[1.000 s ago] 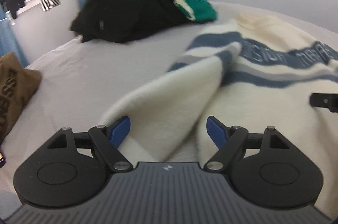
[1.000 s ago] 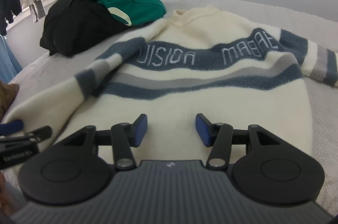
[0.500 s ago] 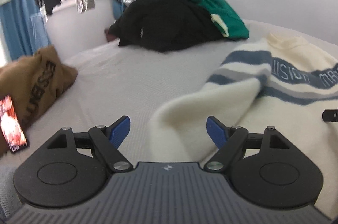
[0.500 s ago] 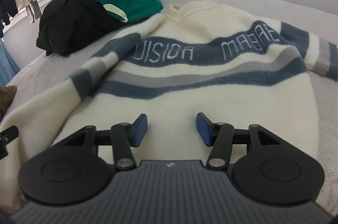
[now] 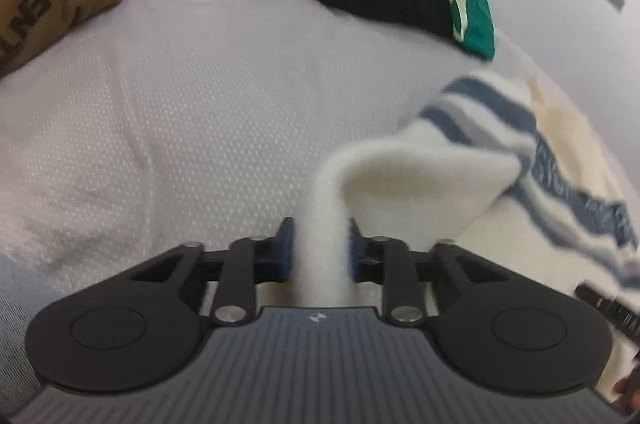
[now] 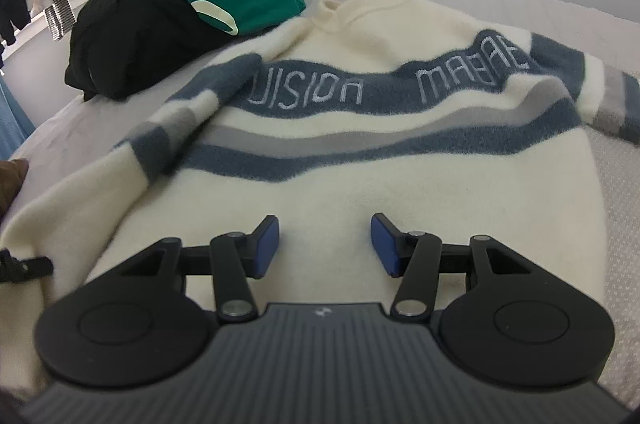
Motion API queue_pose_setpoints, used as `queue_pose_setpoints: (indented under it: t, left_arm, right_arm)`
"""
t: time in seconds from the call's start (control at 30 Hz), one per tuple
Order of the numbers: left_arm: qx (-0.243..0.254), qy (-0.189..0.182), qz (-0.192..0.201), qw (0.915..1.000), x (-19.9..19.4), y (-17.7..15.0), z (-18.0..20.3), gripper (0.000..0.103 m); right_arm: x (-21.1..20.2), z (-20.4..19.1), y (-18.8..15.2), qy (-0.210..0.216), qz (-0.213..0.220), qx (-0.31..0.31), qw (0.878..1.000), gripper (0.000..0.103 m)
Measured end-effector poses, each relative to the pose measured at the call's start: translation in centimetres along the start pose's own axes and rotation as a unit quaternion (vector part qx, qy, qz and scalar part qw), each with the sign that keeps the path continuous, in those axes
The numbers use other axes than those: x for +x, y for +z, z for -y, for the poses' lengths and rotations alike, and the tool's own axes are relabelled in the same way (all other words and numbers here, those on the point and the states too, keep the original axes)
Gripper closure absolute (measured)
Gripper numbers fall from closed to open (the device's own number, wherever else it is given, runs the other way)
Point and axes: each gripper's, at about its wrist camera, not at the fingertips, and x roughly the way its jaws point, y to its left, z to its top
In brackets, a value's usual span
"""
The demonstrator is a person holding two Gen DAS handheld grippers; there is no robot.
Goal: Fold large clothes
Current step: 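Move the left tool to the other sleeve and close on its cuff, then pull the sleeve outward with the left tool and open it on the bed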
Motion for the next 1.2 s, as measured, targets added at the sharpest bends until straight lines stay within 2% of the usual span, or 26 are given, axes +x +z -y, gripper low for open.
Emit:
queue_pose_setpoints:
  t: [0.1, 0.27, 0.4, 0.53, 0.67, 0.77, 0.9, 1.0, 1.07, 1.2]
  left_arm:
    - [-0.01, -0.013, 0.017, 0.9997, -0.7, 1.1, -0.5, 0.084]
    - [-0.012, -0.011, 0.079, 0.9967, -2.4, 5.0, -0.8, 0.086]
    - [-0.013, 0.023, 0.141, 0.9897, -3.0, 9.9, -1.0, 0.086]
    - [-0.039, 0.054, 0.165, 0.984, -0.8, 15.6, -1.9, 0.086]
    - [-0.077, 0.066, 0.142, 0.9847, 4.3, 19.8, -3.4, 0.086]
    - [-0.101, 0.088, 0.111, 0.9848, 9.1, 21.2, -5.1, 0.086]
    - [-0.091, 0.125, 0.076, 0.985, 14.9, 22.1, -7.0, 0.085]
    - [-0.139, 0.096, 0.068, 0.9833, 16.7, 22.6, -9.1, 0.085]
    - [-0.128, 0.091, 0.071, 0.985, 17.2, 22.8, -9.6, 0.084]
    - [-0.095, 0.104, 0.064, 0.9879, 17.5, 22.1, -9.0, 0.082]
  right_arm:
    - [-0.1, 0.1, 0.0, 0.0, 0.002, 0.0, 1.0, 0.05]
    - [-0.2, 0.0, -0.1, 0.001, 0.003, -0.003, 1.0, 0.05]
    - [-0.1, 0.0, 0.0, 0.0, 0.004, -0.003, 1.0, 0.05]
    - [0.0, 0.0, 0.0, 0.0, 0.004, -0.003, 1.0, 0.05]
    - [0.2, 0.0, 0.1, -0.003, 0.004, -0.006, 1.0, 0.05]
    - [0.4, 0.1, 0.1, -0.005, 0.005, -0.009, 1.0, 0.05]
    - [1.1, 0.3, 0.3, -0.008, 0.005, -0.016, 1.0, 0.05]
    - [1.9, 0.6, 0.4, -0.01, 0.0, -0.021, 1.0, 0.05]
    - [2.1, 0.7, 0.4, -0.011, -0.001, -0.024, 1.0, 0.05]
    - [2.6, 0.9, 0.6, -0.014, 0.0, -0.029, 0.999, 0.05]
